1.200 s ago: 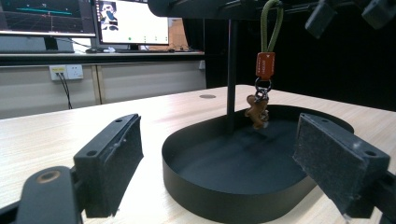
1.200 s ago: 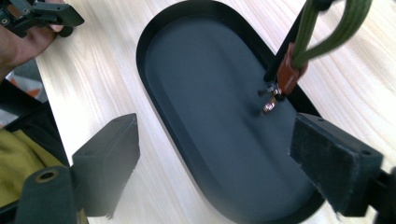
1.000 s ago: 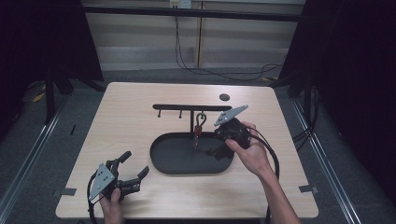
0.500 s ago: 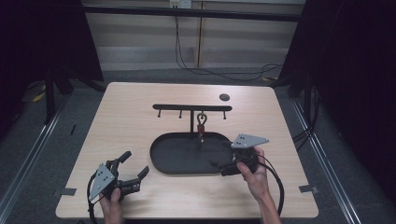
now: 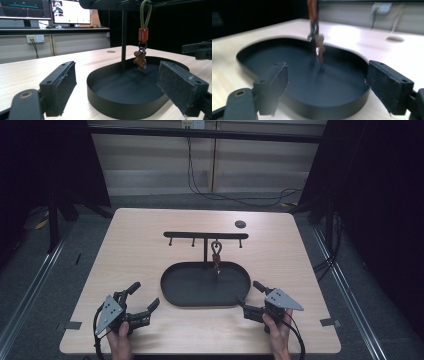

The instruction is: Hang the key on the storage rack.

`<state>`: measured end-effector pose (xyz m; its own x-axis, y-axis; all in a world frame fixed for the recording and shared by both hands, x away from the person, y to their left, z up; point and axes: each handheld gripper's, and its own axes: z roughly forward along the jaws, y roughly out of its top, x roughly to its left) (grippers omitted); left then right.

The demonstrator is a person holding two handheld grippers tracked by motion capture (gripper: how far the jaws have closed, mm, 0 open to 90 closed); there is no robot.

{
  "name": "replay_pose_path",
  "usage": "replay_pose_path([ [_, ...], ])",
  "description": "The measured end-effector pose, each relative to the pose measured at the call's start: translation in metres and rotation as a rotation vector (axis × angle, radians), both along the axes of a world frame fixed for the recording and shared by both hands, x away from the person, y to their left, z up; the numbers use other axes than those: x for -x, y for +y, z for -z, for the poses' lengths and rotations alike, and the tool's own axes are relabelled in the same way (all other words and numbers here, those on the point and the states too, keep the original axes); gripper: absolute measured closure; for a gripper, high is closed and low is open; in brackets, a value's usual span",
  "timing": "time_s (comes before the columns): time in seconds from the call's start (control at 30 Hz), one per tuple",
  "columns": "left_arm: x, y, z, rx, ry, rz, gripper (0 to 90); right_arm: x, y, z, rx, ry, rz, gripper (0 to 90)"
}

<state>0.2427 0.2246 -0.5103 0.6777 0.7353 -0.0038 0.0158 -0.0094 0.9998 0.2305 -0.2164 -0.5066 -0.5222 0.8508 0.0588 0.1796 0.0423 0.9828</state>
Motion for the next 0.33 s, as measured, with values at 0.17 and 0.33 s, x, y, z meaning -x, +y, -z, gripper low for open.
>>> replay_pose_path([
  [0.17,0.000,0.000,0.000,-0.002,-0.004,0.000,15.4,0.012,-0.004,0.004,-0.065,-0.134,0.035,13.5],
  [0.33,0.000,0.000,0.000,-0.001,-0.003,0.000,15.4,0.021,-0.004,0.006,-0.061,-0.235,-0.007,13.5],
])
